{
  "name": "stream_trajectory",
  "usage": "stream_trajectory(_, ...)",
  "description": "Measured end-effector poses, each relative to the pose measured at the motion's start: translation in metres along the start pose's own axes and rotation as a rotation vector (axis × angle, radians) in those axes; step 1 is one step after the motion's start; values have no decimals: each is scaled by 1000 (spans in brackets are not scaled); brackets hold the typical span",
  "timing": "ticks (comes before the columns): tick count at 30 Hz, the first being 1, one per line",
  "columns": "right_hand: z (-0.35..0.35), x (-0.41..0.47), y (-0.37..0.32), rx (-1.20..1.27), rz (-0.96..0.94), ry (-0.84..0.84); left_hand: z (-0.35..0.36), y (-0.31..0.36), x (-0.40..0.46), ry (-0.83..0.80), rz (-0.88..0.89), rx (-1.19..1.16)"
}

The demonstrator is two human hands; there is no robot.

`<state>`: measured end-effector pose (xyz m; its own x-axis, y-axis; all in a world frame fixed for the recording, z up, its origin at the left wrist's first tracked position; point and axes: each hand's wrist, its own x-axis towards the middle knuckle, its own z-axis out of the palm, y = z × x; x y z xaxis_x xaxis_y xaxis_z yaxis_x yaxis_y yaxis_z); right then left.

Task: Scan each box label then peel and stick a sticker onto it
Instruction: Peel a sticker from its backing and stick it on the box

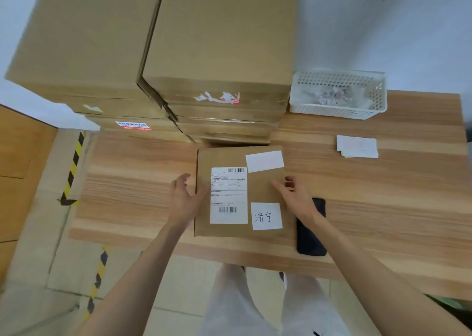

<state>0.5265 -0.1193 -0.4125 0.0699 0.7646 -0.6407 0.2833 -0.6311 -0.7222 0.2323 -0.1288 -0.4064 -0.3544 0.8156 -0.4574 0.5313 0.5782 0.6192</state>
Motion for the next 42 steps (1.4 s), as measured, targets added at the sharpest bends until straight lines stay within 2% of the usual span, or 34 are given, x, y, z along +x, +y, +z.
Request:
stream_trajectory(4, 18, -11, 13, 117, 8, 2, 2, -11, -3, -276, -116, -182)
stream_trajectory(7, 29, -18, 23, 192, -20, 20, 6, -23, -5, -342, -87, -299)
stream_trajectory(11, 35, -31, 25, 261, -51, 60, -4, -25, -9, -390, 1, -297)
stream_trajectory(19, 33, -109, -14, 309, -179, 146, -63, 7, -57, -326, 173, -314)
stream_trajectory(25, 7, -176, -63, 252, -433, 221, -109, 48, -115, -179, 371, -353)
stream_trajectory(29, -16, -224, -95, 224, -579, 211, -138, 73, -151, -66, 507, -335)
stream_trajectory(37, -57, -305, -158, 244, -823, 318, -198, 147, -209, 2, 765, -396)
stream_trajectory(42, -86, -345, -185, 254, -925, 435, -215, 200, -234, -70, 867, -441)
